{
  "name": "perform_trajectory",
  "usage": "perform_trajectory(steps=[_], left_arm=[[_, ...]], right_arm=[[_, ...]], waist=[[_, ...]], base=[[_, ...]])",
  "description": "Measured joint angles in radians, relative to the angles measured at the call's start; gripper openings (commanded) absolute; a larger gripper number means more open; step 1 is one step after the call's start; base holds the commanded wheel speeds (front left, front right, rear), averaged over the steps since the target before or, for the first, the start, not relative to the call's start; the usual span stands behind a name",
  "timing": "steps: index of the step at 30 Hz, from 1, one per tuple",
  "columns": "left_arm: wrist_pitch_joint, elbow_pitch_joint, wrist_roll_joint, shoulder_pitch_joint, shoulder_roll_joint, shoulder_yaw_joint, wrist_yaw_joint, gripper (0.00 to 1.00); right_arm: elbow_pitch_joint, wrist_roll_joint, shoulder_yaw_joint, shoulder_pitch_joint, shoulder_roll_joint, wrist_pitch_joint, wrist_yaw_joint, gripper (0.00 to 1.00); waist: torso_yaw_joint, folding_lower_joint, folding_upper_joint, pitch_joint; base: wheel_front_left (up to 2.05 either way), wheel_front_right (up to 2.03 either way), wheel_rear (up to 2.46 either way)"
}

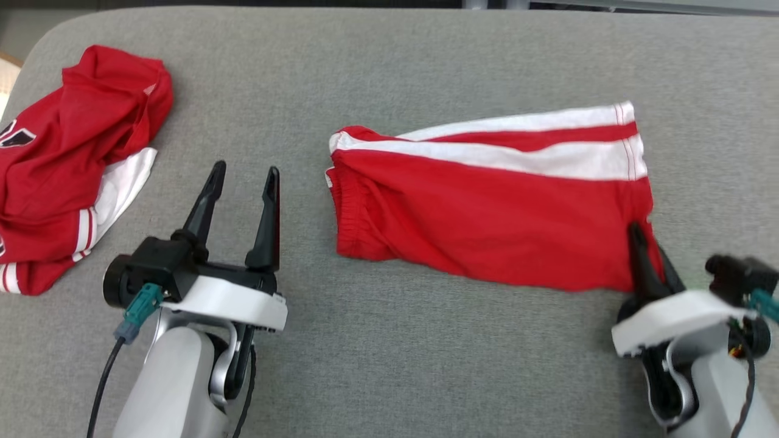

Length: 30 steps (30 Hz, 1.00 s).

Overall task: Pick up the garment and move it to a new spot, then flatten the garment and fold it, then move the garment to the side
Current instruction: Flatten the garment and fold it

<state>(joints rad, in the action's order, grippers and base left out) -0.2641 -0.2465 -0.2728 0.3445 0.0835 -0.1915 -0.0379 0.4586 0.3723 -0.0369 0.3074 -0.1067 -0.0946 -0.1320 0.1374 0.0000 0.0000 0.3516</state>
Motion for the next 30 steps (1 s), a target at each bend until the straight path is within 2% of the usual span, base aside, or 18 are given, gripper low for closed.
perform_trajectory(steps=[7,15,20,23,27,30], left_arm=[[0.017,0.005,-0.002,-0.037,0.010,-0.001,0.004,1.00],[0.032,0.016,-0.002,-0.045,0.019,-0.013,0.013,1.00],[0.035,0.023,-0.007,-0.045,0.016,-0.016,0.021,1.00],[0.036,0.028,-0.018,-0.045,0.011,-0.020,0.021,1.00],[0.036,0.033,-0.018,-0.045,0.011,-0.025,0.022,1.00],[0.036,0.034,-0.019,-0.045,0.008,-0.032,0.023,1.00]], right_arm=[[-0.053,0.012,0.057,-0.142,0.034,-0.037,0.000,0.00],[-0.071,0.000,0.103,-0.162,0.039,-0.009,0.000,0.00],[-0.104,-0.028,0.097,-0.147,0.026,0.014,0.001,0.00],[-0.177,-0.068,0.041,-0.088,0.022,0.040,0.001,0.00],[-0.265,-0.094,-0.108,-0.010,0.033,0.099,0.001,0.00],[-0.285,-0.082,-0.232,0.034,0.044,0.131,0.001,0.00]], waist=[[-0.045,0.0000,0.0000,-0.052],[-0.050,0.0000,0.0000,-0.068],[-0.044,0.0000,0.0000,-0.070],[-0.039,0.0000,0.0000,-0.073],[-0.033,0.0000,0.0000,-0.084],[-0.023,0.0000,0.0000,-0.091]], base=[[0.00,0.00,0.00],[0.00,0.00,0.00],[0.00,0.00,0.00],[0.00,0.00,0.00],[0.00,0.00,0.00],[0.00,0.00,0.00]])
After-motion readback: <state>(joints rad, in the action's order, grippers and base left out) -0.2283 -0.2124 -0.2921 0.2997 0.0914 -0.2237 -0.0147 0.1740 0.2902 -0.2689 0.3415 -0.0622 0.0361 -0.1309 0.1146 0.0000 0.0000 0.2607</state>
